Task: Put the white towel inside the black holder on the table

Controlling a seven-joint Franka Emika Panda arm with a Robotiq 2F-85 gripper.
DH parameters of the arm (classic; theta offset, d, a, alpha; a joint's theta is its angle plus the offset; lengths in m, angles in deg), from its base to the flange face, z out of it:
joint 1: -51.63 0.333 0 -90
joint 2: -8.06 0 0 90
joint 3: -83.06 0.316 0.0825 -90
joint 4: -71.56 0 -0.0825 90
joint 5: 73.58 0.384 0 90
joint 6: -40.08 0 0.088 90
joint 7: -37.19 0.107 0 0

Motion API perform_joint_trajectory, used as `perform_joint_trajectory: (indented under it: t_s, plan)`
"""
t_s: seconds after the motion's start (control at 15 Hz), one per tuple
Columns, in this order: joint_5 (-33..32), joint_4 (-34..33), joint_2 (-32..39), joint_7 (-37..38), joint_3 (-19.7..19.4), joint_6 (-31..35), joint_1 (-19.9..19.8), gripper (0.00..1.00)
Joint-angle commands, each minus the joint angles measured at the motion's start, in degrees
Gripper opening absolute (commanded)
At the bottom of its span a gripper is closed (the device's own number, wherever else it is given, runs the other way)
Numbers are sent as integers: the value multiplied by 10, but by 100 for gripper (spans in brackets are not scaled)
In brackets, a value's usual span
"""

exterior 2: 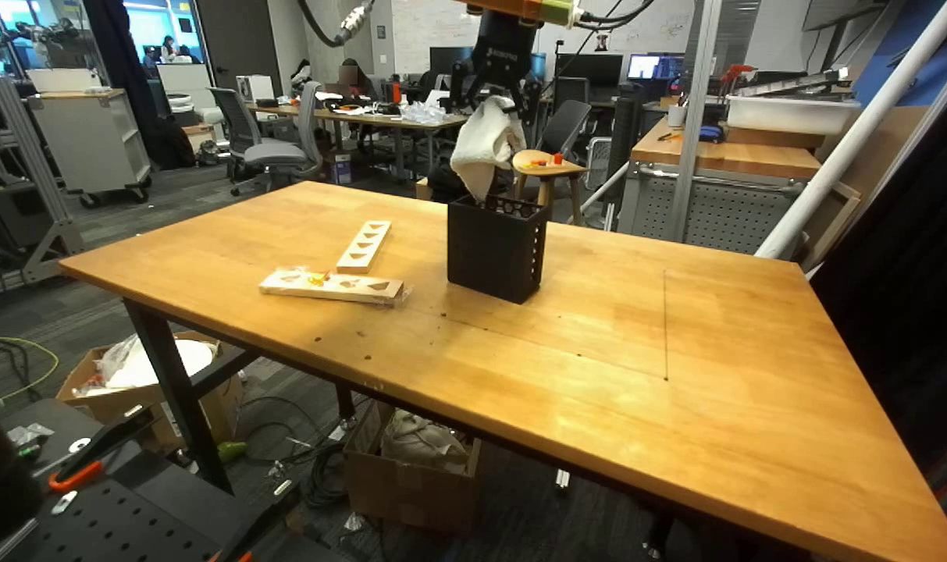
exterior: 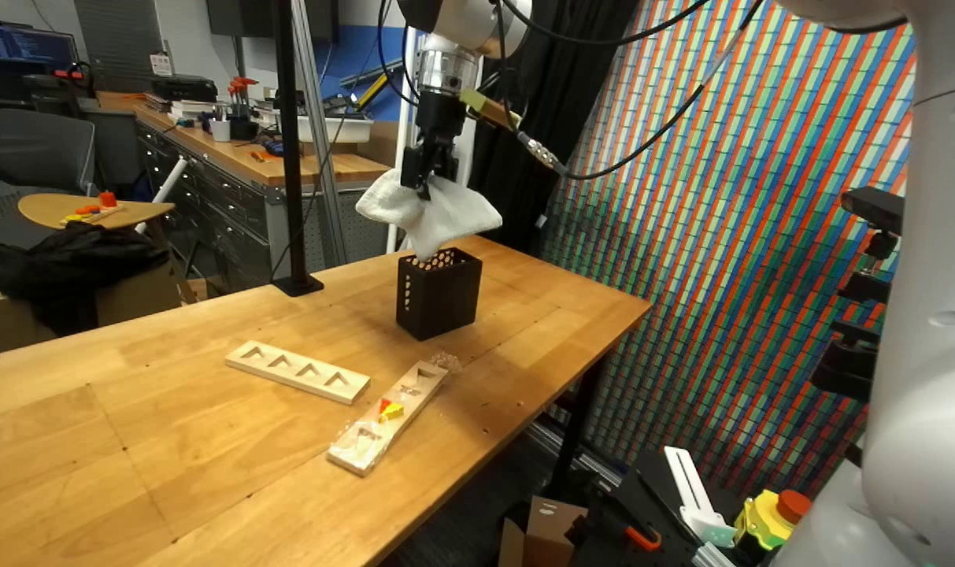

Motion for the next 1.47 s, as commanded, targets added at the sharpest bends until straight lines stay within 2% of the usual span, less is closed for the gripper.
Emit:
perform_joint_trajectory:
  t_s: [0.0,0.87,1.4]
  plan:
    - [37,-11,25,-29,1,2,-11,0]
    - [107,27,77,-65,9,14,-34,0]
    - [107,46,94,-89,8,27,-35,0]
